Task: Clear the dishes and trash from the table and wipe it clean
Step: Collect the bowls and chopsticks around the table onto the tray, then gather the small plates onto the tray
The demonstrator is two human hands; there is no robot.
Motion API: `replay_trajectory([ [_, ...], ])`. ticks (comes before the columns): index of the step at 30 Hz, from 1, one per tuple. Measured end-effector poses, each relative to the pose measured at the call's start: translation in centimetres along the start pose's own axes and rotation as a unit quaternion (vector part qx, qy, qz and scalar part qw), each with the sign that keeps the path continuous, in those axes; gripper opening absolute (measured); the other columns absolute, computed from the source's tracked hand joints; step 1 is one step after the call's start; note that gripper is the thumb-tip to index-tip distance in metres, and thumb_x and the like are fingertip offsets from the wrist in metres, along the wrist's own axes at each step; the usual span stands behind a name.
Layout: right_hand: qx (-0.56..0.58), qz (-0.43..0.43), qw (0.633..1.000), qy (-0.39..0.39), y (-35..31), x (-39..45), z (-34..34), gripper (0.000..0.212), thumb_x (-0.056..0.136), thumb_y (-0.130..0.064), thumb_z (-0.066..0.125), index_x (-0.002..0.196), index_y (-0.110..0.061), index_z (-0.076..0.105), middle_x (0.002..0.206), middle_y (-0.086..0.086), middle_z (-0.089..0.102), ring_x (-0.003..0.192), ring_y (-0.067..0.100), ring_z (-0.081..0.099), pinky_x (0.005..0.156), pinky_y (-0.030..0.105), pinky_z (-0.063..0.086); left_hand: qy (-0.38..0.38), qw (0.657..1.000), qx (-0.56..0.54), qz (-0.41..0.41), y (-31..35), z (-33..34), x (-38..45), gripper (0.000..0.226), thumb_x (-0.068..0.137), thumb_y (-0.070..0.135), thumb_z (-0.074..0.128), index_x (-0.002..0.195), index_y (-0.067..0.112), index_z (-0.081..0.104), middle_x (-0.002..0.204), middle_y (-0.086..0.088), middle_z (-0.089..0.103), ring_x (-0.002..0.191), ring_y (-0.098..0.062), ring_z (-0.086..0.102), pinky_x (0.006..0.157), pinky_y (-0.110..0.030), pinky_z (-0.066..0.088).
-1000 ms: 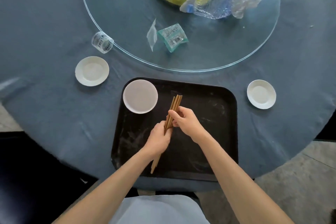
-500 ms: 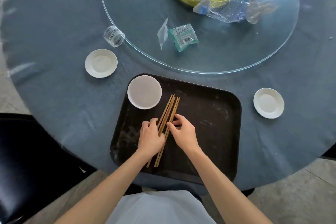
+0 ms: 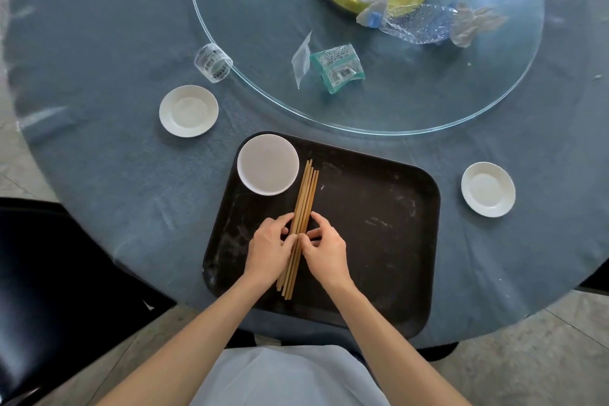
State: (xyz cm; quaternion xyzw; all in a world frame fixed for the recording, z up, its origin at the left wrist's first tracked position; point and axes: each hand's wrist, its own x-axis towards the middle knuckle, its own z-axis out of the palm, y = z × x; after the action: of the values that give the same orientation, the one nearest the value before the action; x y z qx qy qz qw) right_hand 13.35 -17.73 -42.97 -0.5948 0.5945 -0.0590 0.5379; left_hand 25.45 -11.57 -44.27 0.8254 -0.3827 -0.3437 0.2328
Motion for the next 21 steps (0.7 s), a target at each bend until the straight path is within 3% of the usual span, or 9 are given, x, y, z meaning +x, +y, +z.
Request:
replay_trajectory([
  [9,-0.030,-0.019,0.999,0.021,-1.4,-0.5,-1.7,0.054,0.103,-0.024,0.064,0.154,-0.024,0.046,0.114,-0.005,0.067,0.094,0.006,0.067,0.075,0.010,0.051,-0.029,0.996,0.078,0.033,0.5,-2.5,-0.9,0.062,0.098,0.042,0.061,0.155,0.031,0.038,0.125,0.007,0.059,0.097,-0.007,0.063,0.081,-0.023,0.057],
  [13,-0.049,-0.107,0.990,0.072,-5.3,0.2,-4.1,0.048,0.104,-0.028,0.062,0.151,-0.022,0.052,0.128,0.000,0.066,0.110,0.009,0.064,0.094,0.029,0.058,0.057,0.982,0.147,0.106,1.1,-7.7,-1.8,0.041,0.094,0.048,0.059,0.127,0.024,0.066,0.114,0.007,0.062,0.101,-0.010,0.061,0.071,-0.026,0.057],
  [16,-0.048,-0.166,0.980,0.099,-9.7,1.7,-5.3,0.046,0.105,-0.029,0.060,0.150,-0.022,0.053,0.140,0.000,0.062,0.124,0.012,0.059,0.105,0.038,0.054,0.132,0.956,0.208,0.158,1.2,-13.2,-0.7,0.036,0.089,0.049,0.060,0.107,0.021,0.074,0.110,0.006,0.063,0.102,-0.017,0.058,0.059,-0.032,0.054],
  [18,-0.049,-0.194,0.975,0.100,-12.9,3.0,-5.3,0.047,0.105,-0.029,0.060,0.151,-0.021,0.053,0.146,0.000,0.060,0.132,0.015,0.056,0.110,0.042,0.050,0.177,0.948,0.215,0.151,0.6,-17.2,1.0,0.043,0.084,0.051,0.058,0.110,0.021,0.074,0.119,0.002,0.064,0.112,-0.023,0.056,0.065,-0.036,0.055],
  [21,-0.047,-0.224,0.969,0.091,-17.5,5.3,-3.7,0.047,0.105,-0.030,0.059,0.151,-0.020,0.053,0.150,0.001,0.057,0.136,0.017,0.054,0.112,0.044,0.048,0.189,0.962,0.167,0.104,-1.2,-22.6,4.8,0.053,0.084,0.048,0.061,0.128,0.019,0.068,0.137,-0.003,0.059,0.127,-0.029,0.048,0.086,-0.044,0.053],
])
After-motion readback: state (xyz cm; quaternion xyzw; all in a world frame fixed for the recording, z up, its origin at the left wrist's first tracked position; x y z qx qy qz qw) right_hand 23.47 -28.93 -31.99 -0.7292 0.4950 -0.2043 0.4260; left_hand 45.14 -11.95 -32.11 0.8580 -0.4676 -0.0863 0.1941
